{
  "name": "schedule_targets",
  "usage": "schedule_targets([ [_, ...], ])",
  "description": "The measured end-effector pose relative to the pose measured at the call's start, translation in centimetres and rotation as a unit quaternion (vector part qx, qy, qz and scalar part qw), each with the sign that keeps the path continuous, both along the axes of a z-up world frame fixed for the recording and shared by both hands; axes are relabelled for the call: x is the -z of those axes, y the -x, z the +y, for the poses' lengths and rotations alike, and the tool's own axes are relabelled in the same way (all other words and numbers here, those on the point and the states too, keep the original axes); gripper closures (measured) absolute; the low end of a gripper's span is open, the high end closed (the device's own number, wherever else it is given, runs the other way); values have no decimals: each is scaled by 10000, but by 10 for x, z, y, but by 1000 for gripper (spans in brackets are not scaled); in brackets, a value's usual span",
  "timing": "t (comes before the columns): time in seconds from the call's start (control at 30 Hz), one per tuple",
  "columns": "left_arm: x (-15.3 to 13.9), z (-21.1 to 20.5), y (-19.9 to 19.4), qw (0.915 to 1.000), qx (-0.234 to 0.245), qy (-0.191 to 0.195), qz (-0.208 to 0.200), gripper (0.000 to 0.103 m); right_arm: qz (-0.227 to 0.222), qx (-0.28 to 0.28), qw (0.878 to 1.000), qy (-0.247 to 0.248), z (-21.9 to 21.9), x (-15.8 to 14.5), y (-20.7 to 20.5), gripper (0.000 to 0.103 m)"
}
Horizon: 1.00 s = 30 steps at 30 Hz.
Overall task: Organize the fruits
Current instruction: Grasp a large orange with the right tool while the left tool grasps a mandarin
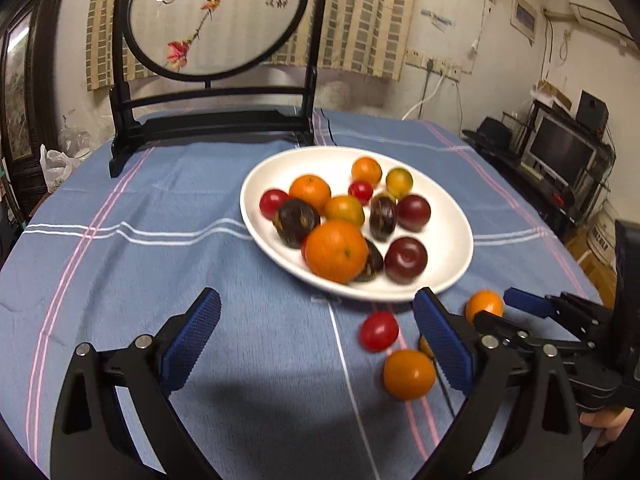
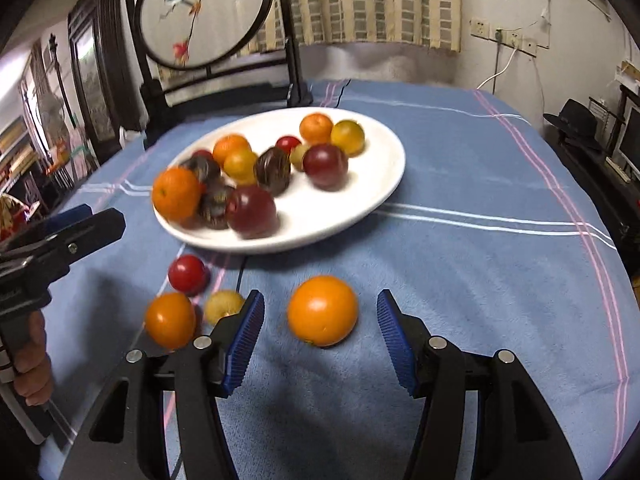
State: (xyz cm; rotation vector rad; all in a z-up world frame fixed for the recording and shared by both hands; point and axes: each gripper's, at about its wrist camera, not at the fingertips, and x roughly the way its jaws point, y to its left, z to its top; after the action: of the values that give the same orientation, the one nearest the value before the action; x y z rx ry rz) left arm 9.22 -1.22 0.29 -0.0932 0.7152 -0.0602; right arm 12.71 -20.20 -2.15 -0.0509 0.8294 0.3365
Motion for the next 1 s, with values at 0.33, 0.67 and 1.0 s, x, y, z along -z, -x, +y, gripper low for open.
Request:
schedule_targets([
  [0.33,5,-4,1,9996,191,104,166,8,328,-10,9993,-164,0,8,-4,65],
  [0.67,14,-43,12,9937,1035,-80,422,8,159,88,9986,-490,-20,-7,-2,65],
  [1.0,38,-60,7,9871,1342,-221,850,45,76,-24,9981,-613,-21,-14,2,65],
])
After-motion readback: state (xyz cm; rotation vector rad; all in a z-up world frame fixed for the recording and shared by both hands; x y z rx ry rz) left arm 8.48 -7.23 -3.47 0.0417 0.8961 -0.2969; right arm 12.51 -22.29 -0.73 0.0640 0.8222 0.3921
